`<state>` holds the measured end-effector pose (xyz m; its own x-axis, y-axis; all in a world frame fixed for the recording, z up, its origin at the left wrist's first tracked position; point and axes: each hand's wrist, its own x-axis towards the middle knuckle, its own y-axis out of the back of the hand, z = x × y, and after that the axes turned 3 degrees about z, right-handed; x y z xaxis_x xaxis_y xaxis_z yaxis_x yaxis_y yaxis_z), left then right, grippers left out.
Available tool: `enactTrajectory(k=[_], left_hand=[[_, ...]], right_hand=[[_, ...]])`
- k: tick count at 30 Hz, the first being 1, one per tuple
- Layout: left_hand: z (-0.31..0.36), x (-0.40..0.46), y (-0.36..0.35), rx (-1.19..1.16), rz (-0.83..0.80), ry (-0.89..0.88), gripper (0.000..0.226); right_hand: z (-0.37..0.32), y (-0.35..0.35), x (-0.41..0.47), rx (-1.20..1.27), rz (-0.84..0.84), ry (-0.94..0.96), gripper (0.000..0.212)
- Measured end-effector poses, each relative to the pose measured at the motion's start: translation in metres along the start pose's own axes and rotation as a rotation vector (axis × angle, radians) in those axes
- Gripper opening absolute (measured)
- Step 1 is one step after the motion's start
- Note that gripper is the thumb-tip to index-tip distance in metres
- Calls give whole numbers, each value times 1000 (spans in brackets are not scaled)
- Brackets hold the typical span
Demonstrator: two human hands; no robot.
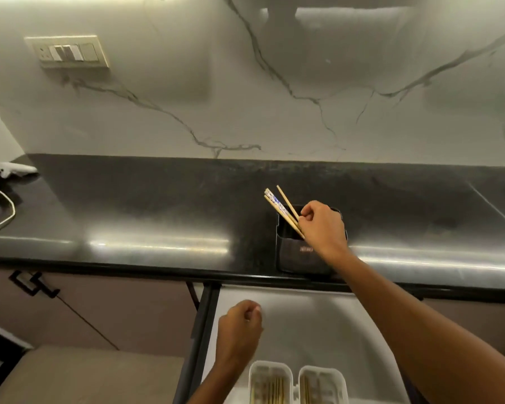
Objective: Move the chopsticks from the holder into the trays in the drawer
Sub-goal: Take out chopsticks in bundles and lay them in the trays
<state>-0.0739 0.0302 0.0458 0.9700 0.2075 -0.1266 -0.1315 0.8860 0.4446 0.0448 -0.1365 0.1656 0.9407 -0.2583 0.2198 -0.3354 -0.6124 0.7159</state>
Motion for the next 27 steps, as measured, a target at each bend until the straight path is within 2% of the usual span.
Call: enactTrajectory(k=[4,8,17,20,27], left_hand=[[26,23,8,-87,30,-35,23],[39,33,11,-115,20,-68,22],[33,36,13,-143,40,-32,19],[31,35,14,-151,42,-30,20],[30,33,16,-167,31,-35,18]], right_hand=[[9,-16,38,-253,-235,-44,23],[15,-32,53,-301,-392,-97,29],[26,-45,60,-407,-326,-19,23],[28,-43,62,-382,-311,-14,20],[30,-31,67,-243,-344,9,31]])
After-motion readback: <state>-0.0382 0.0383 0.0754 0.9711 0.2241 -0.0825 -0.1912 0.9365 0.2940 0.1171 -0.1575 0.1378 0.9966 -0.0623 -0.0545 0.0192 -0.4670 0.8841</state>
